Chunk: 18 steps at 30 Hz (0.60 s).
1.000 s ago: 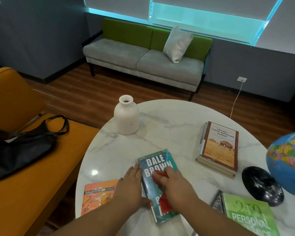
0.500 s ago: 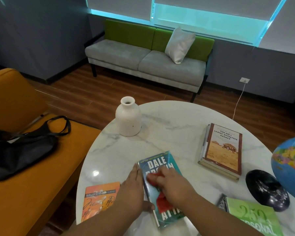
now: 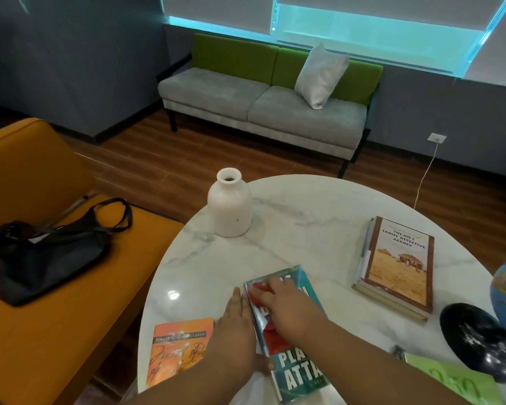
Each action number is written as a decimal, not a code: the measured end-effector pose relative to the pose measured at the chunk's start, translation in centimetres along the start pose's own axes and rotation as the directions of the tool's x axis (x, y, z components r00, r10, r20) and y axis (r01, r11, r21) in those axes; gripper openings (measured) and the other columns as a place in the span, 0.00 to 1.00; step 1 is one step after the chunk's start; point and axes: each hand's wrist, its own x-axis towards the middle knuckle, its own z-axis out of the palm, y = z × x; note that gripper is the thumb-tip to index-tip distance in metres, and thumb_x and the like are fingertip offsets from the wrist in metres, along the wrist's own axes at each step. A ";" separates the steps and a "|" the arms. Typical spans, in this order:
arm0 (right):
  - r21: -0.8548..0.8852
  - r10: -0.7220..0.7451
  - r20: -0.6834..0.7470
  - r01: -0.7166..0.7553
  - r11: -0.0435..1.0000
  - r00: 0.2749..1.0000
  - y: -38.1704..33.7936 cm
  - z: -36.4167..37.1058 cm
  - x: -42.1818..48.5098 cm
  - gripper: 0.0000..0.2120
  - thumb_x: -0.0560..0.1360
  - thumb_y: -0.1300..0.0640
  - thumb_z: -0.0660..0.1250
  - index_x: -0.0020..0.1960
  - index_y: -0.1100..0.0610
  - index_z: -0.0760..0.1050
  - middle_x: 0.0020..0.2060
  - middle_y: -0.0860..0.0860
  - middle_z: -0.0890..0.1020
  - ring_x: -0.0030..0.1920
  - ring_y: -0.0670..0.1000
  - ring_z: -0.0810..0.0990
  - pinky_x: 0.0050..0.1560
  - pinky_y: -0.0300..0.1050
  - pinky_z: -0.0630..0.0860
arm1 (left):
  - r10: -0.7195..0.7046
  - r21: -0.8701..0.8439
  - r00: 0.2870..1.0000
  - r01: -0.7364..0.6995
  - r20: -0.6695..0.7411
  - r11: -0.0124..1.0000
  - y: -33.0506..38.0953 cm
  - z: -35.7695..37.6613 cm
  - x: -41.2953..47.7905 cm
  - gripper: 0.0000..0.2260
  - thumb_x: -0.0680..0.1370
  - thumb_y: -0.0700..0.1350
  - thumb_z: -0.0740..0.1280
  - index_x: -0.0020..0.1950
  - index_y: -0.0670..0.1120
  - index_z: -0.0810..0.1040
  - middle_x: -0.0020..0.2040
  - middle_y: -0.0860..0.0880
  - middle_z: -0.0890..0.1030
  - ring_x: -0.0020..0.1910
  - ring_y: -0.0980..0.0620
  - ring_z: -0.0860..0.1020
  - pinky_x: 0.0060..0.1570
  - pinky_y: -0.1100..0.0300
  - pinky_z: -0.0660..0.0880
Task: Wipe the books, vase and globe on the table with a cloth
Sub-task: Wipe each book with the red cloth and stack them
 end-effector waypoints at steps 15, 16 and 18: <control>-0.010 -0.245 -0.069 0.245 0.969 0.967 -0.4 1.7 -7.2 0.29 0.73 0.42 0.57 0.73 0.41 0.59 0.66 0.46 0.68 0.59 0.53 0.70 0.58 0.50 0.73 | 0.135 0.188 0.990 -0.141 0.047 0.972 -0.5 -0.4 0.6 0.54 0.69 0.63 0.71 0.78 0.47 0.37 0.78 0.50 0.36 0.78 0.52 0.43 0.76 0.49 0.54; -0.027 -0.276 -0.057 0.275 0.961 0.959 0.7 1.8 -7.6 0.28 0.72 0.41 0.58 0.72 0.38 0.60 0.65 0.45 0.69 0.58 0.52 0.72 0.55 0.50 0.74 | 0.142 0.188 0.988 -0.150 0.057 0.971 -0.5 -0.6 0.6 0.55 0.68 0.63 0.72 0.78 0.47 0.37 0.78 0.50 0.36 0.78 0.52 0.43 0.75 0.49 0.54; -0.066 -0.215 -0.089 0.210 0.975 0.972 2.7 1.5 -7.5 0.25 0.74 0.42 0.58 0.70 0.36 0.62 0.65 0.45 0.70 0.58 0.53 0.73 0.52 0.50 0.76 | 0.152 0.177 0.985 -0.165 0.086 0.970 -0.7 -0.9 0.7 0.58 0.65 0.63 0.74 0.78 0.46 0.36 0.79 0.50 0.37 0.78 0.51 0.43 0.76 0.49 0.53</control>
